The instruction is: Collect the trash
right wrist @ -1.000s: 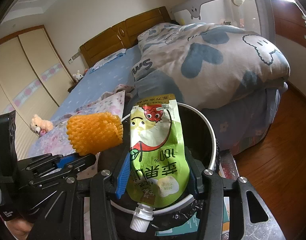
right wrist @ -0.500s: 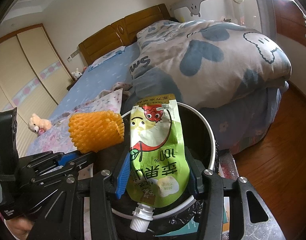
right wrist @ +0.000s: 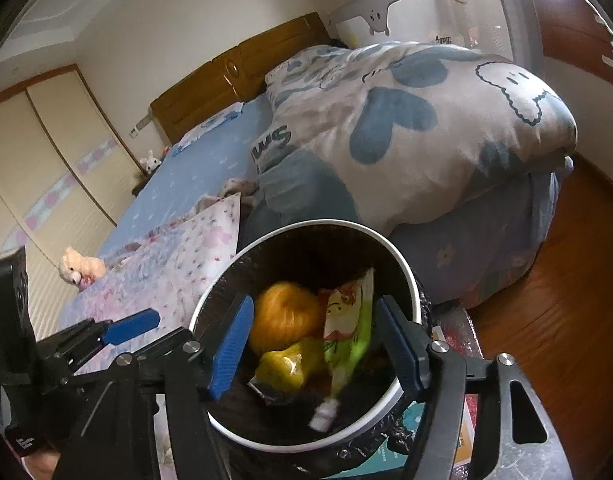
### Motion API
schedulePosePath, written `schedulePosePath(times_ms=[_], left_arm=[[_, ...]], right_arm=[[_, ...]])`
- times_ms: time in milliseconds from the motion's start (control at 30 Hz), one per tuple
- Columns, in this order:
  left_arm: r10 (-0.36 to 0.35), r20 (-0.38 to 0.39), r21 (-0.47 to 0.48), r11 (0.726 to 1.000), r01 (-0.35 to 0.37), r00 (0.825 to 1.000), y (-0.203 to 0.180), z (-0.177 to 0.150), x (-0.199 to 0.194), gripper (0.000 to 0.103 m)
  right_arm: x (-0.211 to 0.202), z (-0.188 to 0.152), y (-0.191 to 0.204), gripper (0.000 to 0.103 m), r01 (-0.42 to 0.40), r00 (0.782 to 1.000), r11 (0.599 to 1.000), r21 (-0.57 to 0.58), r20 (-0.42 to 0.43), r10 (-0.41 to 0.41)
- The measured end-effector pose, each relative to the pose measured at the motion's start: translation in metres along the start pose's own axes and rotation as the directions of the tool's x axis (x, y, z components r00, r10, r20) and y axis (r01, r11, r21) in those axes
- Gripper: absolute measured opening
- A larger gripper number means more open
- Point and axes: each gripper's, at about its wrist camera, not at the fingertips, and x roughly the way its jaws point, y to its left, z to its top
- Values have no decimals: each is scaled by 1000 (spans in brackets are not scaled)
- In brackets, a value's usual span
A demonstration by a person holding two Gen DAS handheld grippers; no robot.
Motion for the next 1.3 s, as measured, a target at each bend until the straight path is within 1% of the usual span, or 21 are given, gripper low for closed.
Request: schedulePosePath(times_ms=[100,133,233,300,400,467,600,667,733,767,867,900,933,967,1000,1033,1100,1167,1300], left_arm=[[-1,12,-33,999,1,1000,8,-11,-12,53],[-3,16,-44,999,4,1000,10,-15,-15,53],[-3,36,-80,997,5,999,18,-31,-30,56],[3,53,-105,994,3,999,23,-43,-42,63],[10,81,-147,989,2,997,32,-57,-59,71],[15,102,-175,985,3,995,39,-68,-72,73],[40,139,-217,976,-9,989,50,-87,-94,78],[53,163,-229,973,-14,985,55,-93,-107,80],[77,198,-232,972,-30,977,59,-98,-122,82],[87,217,-233,972,-35,972,60,-100,-129,83],[125,295,-240,969,-53,947,64,-102,-156,87],[141,324,-246,967,-60,935,65,-103,-166,90],[163,356,-254,965,-72,920,66,-105,-176,93],[197,391,-267,959,-94,899,67,-108,-186,101],[236,414,-283,951,-123,879,68,-110,-194,103],[271,428,-298,943,-149,862,69,-113,-199,103],[329,440,-316,928,-199,836,70,-119,-203,103],[357,431,-319,919,-230,829,72,-122,-202,103],[402,413,-327,903,-279,817,76,-132,-197,103]], right_arm=[[-8,-5,4,67,-9,1000,1000,8,13,9],[-11,-6,5,71,-8,1000,1000,8,18,8],[-20,-15,12,78,-2,1000,1000,4,31,2],[-26,-21,17,81,-7,999,1000,5,32,7],[-38,-34,28,89,-12,999,1000,9,45,12],[-46,-41,35,90,-19,998,1000,-1,57,19],[-62,-58,55,91,-4,996,999,-36,90,7],[-70,-65,65,93,8,994,998,-64,109,-1],[-80,-69,77,93,25,990,994,-105,138,-11],[-85,-69,83,93,33,988,992,-122,154,-14],[-104,-65,100,96,58,974,984,-168,225,-19],[-114,-63,108,99,73,963,979,-189,267,-21],[-123,-63,114,102,88,952,975,-204,306,-22],[-132,-63,120,103,102,937,970,-220,347,-20],[-140,-63,125,103,113,924,965,-235,383,-15],[-147,-66,132,103,130,906,958,-255,424,-10],[-148,-71,138,103,159,891,948,-276,454,-17],[-141,-78,141,103,196,887,938,-285,459,-46],[-125,-90,136,103,197,898,941,-274,437,-61]])
